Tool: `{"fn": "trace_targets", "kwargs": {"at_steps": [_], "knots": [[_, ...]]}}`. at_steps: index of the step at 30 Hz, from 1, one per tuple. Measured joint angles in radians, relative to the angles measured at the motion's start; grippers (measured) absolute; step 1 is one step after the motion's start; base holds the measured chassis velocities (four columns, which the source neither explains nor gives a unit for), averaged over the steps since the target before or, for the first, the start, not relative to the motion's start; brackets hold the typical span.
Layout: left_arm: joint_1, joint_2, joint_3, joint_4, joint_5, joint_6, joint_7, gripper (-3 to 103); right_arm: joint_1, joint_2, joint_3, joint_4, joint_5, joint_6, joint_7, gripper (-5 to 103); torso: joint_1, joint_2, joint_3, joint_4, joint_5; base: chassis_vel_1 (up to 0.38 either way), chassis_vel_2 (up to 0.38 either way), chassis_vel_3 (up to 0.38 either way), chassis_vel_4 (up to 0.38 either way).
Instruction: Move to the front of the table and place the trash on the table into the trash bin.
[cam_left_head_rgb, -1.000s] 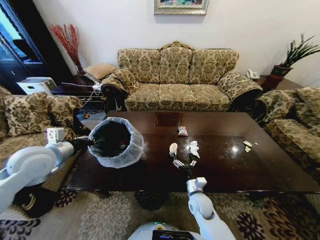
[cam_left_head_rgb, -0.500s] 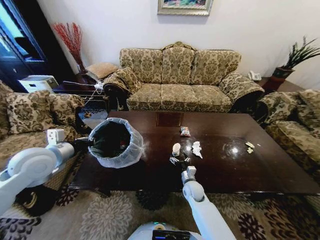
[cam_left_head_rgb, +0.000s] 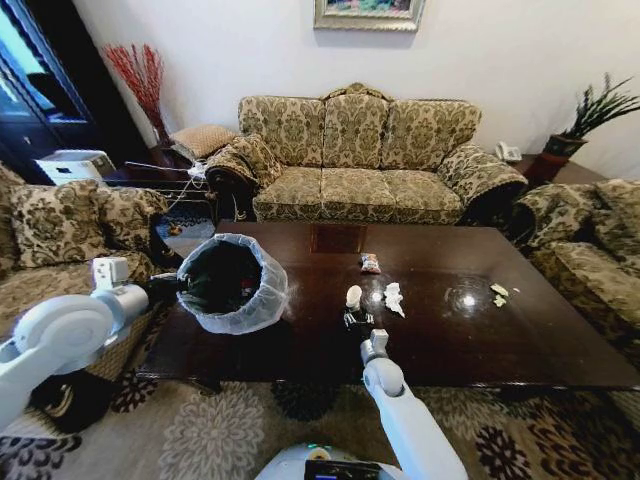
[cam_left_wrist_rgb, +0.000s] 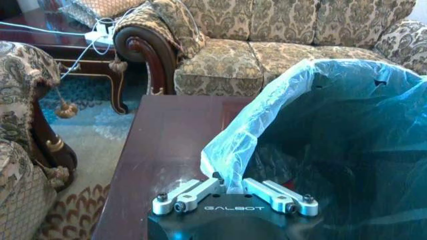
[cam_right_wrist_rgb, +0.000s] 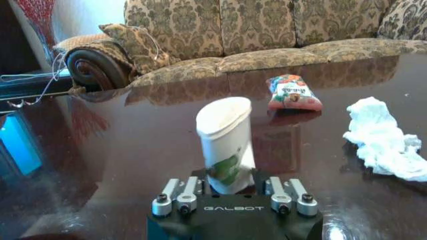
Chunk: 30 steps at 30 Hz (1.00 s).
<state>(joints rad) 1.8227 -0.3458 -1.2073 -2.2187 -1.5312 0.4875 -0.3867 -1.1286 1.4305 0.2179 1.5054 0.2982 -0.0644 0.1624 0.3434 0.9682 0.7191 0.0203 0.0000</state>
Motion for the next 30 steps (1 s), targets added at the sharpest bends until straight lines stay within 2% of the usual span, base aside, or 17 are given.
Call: {"fn": "trace_targets", "kwargs": {"at_steps": [1, 4, 6, 11, 19, 22, 24, 25, 27, 30], "knots": [[0.000, 0.000, 0.000, 0.000, 0.000, 0.000, 0.000, 0, 0.000, 0.000, 0.000, 0.000, 0.000, 0.000, 0.000, 41, 0.000, 0.000, 0.000, 0.0000, 0.0000, 0.000, 0.000, 0.000, 0.000], [0.000, 0.002, -0.001, 0.001, -0.001, -0.002, 0.000, 0, -0.001, 0.000, -0.001, -0.004, 0.000, 0.005, 0.000, 25, 0.000, 0.000, 0.000, 0.0000, 0.0000, 0.000, 0.000, 0.000, 0.000], [0.000, 0.002, -0.002, 0.002, -0.001, -0.002, 0.000, 0, -0.001, -0.001, -0.001, -0.005, 0.000, 0.006, 0.000, 25, 0.000, 0.000, 0.000, -0.0001, 0.0000, 0.000, 0.000, 0.000, 0.000], [0.000, 0.002, -0.002, 0.007, -0.001, -0.003, 0.001, 0, -0.005, -0.003, 0.000, -0.007, 0.000, 0.015, 0.001, 3, 0.000, 0.000, 0.000, -0.0001, 0.0000, 0.000, 0.000, 0.000, 0.000], [0.000, 0.004, -0.002, 0.011, -0.001, -0.004, 0.002, 0, -0.034, -0.010, 0.002, 0.027, 0.000, 0.018, 0.021, 0, 0.000, 0.000, 0.000, -0.0001, 0.0000, 0.000, 0.000, 0.000, 0.000], [0.000, 0.008, -0.002, 0.015, -0.001, -0.006, 0.003, 0, -0.057, -0.016, -0.002, 0.054, -0.009, 0.022, 0.015, 16, 0.000, 0.000, 0.000, -0.0001, 0.0000, 0.000, 0.000, 0.000, 0.000], [-0.001, 0.009, -0.002, 0.015, -0.001, -0.006, 0.003, 0, -0.059, -0.016, -0.003, 0.057, -0.012, 0.024, 0.014, 16, 0.000, 0.000, 0.000, -0.0001, 0.0000, 0.000, 0.000, 0.000, 0.000], [-0.001, 0.011, -0.002, 0.015, -0.001, -0.007, 0.003, 0, -0.058, -0.014, -0.003, 0.059, -0.016, 0.025, 0.014, 27, 0.000, 0.000, 0.000, -0.0001, 0.0000, 0.000, 0.000, 0.000, 0.000], [-0.002, 0.012, -0.001, 0.015, -0.001, -0.007, 0.003, 0, -0.057, -0.014, -0.003, 0.059, -0.018, 0.025, 0.014, 27, 0.000, 0.000, 0.000, -0.0001, 0.0000, 0.000, 0.000, 0.000, 0.000], [-0.002, 0.013, -0.001, 0.015, -0.001, -0.008, 0.006, 0, -0.037, -0.011, -0.006, 0.057, -0.035, 0.025, 0.016, 43, 0.000, 0.000, 0.000, -0.0001, 0.0000, 0.000, 0.000, 0.000, 0.000]]}}
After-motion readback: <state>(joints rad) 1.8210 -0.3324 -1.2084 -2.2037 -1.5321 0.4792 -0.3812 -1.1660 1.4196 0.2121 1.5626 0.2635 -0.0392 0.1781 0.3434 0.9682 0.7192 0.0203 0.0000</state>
